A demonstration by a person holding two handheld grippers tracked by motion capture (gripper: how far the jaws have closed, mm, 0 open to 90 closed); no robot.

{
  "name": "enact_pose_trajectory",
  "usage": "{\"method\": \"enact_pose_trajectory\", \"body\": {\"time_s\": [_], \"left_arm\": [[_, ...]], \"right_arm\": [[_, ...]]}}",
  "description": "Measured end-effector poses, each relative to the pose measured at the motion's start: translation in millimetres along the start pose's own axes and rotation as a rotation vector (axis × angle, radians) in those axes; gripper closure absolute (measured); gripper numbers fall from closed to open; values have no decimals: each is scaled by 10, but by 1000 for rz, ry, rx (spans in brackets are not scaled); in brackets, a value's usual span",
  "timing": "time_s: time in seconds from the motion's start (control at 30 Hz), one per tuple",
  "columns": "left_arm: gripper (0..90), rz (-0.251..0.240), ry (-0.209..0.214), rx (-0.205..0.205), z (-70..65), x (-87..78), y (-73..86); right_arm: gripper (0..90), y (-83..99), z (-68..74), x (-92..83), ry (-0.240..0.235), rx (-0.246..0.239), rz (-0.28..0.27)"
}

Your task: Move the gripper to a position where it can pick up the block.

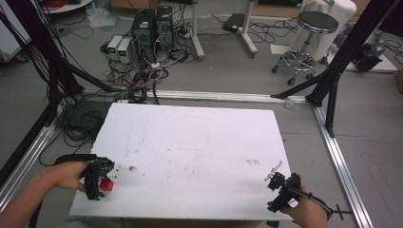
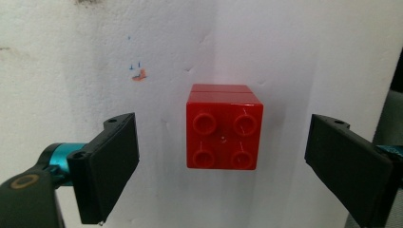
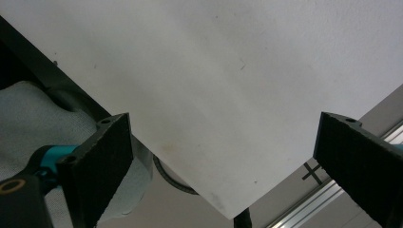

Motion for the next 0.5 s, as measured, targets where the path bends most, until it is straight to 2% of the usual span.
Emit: {"method": "enact_pose_trajectory", "body": {"time_s": [0.1, 0.17, 0.5], "left_arm": [[120, 1, -8, 22, -1, 40, -9], [120, 15, 0, 19, -2, 79, -7], [129, 11, 14, 18, 4, 91, -6]], "right_arm": [[54, 2, -1, 1, -1, 0, 0], [54, 1, 3, 2, -1, 1, 2], [54, -3, 3, 0, 2, -6, 1]]}}
Point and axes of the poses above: each handheld gripper's, and its own axes: x roughly forward along the jaws, y roughly out of its underside, z roughly to its left, the point moved 4 cm from there along x, roughly forward along the jaws, and after that the axes turned 1 degree about -y, right-handed, at the moved point
